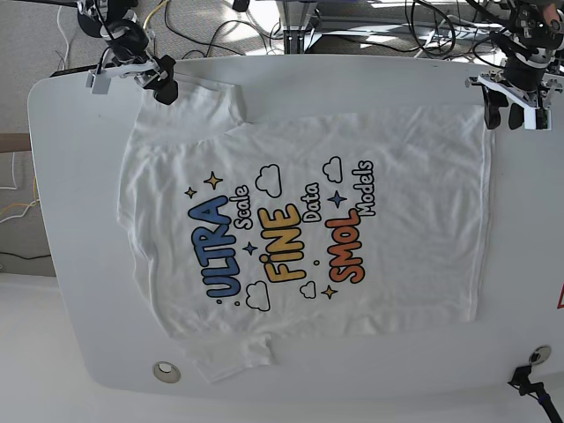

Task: Fold the T-shirt properly
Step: 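Lower both grippers onto the shirt's shoulder edges and pinch the fabric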

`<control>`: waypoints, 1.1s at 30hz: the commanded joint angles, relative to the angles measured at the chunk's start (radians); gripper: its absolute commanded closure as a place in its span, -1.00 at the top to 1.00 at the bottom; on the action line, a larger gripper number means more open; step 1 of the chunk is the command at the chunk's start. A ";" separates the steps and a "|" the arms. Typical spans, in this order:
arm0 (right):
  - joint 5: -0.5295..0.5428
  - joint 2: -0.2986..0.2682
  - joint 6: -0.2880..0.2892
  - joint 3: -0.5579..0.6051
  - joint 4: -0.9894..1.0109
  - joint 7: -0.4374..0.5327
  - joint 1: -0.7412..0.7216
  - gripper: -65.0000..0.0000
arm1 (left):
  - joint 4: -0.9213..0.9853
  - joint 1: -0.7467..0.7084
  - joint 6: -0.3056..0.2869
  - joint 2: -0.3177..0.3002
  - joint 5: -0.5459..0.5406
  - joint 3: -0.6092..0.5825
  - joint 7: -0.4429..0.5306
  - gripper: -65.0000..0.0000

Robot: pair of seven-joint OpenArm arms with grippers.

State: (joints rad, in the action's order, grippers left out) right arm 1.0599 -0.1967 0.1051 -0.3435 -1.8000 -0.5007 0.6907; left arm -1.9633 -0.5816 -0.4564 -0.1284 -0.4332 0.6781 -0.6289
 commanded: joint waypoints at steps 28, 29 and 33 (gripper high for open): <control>0.009 -0.005 0.009 -0.006 0.050 -0.042 -0.029 -1.00 | 0.351 0.128 -0.135 -0.063 -0.008 0.028 0.024 0.31; 0.009 -0.005 0.009 -0.006 0.050 -0.042 -0.029 -1.00 | 0.364 0.130 -0.135 -0.070 -0.008 0.010 0.025 0.31; 0.009 -0.005 0.009 -0.006 0.047 -0.042 -0.029 -1.00 | 0.378 0.130 -0.135 -0.083 -0.008 -0.060 0.028 0.07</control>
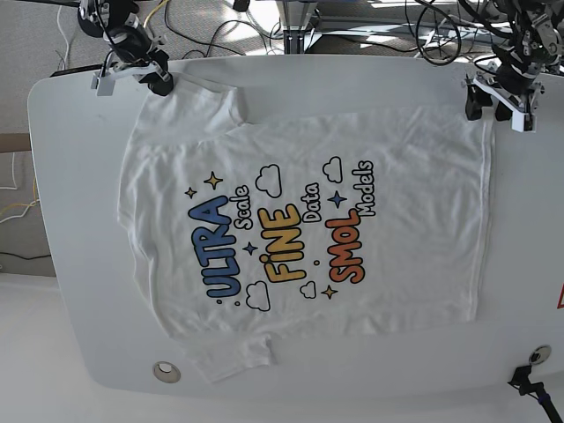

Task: Fold the T-shirt properly
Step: 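Lower both grippers onto the shirt's shoulder edges and pinch the fabric, then drag the gripped shoulder edges with both grippers toward the hem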

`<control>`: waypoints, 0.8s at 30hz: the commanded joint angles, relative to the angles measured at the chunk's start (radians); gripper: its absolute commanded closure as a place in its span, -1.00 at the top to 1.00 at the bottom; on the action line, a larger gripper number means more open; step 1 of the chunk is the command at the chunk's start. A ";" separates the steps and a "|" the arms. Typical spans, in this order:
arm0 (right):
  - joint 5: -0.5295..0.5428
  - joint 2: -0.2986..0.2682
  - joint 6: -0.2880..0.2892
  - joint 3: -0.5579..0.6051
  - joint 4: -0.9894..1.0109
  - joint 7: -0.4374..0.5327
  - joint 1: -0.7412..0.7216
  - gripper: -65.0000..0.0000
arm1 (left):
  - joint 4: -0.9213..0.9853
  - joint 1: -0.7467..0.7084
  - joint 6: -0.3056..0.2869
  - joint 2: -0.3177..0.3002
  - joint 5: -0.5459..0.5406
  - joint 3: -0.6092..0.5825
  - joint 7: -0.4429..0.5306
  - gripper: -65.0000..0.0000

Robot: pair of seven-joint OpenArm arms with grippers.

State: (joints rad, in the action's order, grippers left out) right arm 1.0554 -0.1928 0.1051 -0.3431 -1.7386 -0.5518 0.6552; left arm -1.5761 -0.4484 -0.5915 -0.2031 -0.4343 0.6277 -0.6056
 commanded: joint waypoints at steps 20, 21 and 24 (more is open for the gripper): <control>0.016 -0.007 0.011 -0.007 -0.143 0.011 0.061 -1.00 | -0.116 -0.065 -0.002 -0.008 -0.008 -0.012 0.000 -1.00; 0.016 -0.006 0.009 -0.007 -0.172 0.011 0.082 -1.00 | -0.146 -0.092 -0.002 -0.008 -0.008 -0.010 0.000 -1.00; 0.018 0.005 0.009 -0.009 -0.226 0.012 0.142 -1.00 | -0.214 -0.163 -0.002 -0.008 -0.008 -0.009 0.000 -1.00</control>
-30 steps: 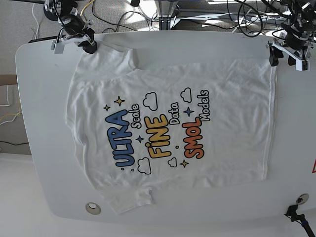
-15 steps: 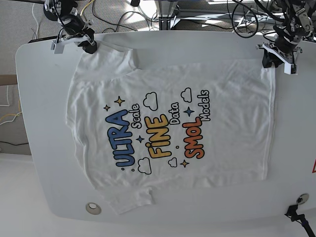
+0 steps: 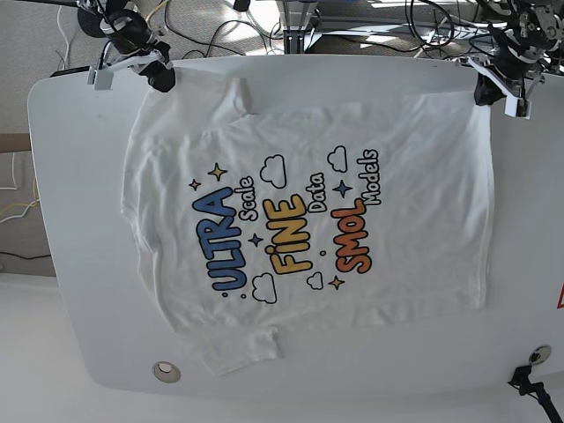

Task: Fold the T-shirt properly
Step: 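Drag the gripped shoulder edges with both grippers toward the hem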

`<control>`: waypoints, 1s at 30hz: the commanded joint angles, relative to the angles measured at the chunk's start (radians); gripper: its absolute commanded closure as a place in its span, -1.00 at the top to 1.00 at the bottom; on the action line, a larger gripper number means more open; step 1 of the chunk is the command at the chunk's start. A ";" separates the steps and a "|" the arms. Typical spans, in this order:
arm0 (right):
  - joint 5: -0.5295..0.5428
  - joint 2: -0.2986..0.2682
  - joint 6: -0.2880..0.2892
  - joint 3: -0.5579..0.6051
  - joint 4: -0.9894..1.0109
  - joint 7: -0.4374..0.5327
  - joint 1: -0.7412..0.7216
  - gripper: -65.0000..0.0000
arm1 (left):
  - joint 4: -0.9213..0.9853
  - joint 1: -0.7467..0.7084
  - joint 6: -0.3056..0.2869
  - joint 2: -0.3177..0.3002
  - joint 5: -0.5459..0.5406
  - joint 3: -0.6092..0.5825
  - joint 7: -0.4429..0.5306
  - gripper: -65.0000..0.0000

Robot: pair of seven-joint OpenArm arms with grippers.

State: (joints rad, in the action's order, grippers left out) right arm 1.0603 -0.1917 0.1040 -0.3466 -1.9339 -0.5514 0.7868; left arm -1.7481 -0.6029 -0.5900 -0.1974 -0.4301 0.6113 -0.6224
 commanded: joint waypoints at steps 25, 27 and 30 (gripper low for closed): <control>0.130 -0.028 0.041 -0.001 0.164 -0.042 -0.504 -1.00 | 0.040 0.444 0.005 -0.007 0.076 0.000 -0.112 -1.00; 0.130 -0.030 0.041 -0.001 0.221 -0.042 -0.568 -1.00 | 0.084 0.489 0.005 -0.007 0.098 -0.004 -0.112 -1.00; 0.127 -0.030 0.043 0.001 0.304 -0.066 -0.663 -1.00 | 0.165 0.570 0.005 -0.007 0.115 -0.006 -0.112 -1.00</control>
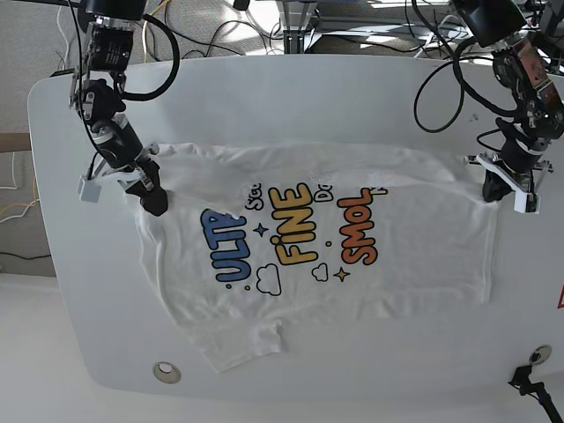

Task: Fold the T-shirt properly
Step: 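Drag the gripped shoulder edges with both grippers toward the hem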

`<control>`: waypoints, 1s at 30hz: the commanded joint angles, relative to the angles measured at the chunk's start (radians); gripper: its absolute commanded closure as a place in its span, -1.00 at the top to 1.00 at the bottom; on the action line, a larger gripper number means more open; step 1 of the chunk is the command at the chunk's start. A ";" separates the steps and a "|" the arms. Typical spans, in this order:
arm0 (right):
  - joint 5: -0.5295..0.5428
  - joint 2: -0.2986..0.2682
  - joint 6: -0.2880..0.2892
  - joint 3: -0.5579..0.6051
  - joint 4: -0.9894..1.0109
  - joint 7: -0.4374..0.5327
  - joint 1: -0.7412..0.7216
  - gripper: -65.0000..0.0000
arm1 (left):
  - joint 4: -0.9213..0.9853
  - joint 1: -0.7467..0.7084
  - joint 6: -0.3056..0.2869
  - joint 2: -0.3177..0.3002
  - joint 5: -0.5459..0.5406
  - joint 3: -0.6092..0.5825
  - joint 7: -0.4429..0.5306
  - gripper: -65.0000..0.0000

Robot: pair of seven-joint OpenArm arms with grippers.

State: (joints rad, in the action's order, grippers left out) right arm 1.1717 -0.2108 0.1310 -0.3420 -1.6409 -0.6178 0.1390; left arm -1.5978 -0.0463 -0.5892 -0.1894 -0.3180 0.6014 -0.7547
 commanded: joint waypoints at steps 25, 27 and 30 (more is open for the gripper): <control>-0.091 -0.011 0.009 -0.004 0.413 -0.041 -0.373 -0.74 | 0.328 0.286 0.002 -0.023 0.118 -0.028 0.028 -0.57; -0.105 -0.011 0.005 -0.004 0.414 -0.038 -0.376 -0.18 | 0.328 0.302 0.004 -0.023 0.153 -0.028 0.044 0.04; -0.181 -0.025 0.006 -0.006 0.379 -0.066 -0.388 0.50 | 0.331 0.314 -0.001 -0.035 0.202 -0.031 0.100 0.60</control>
State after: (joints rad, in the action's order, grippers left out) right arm 0.9943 -0.2108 0.1242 -0.3416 -1.2106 -0.6754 -0.2226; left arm -1.2514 0.2470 -0.5838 -0.1967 -0.1226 0.5728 -0.6941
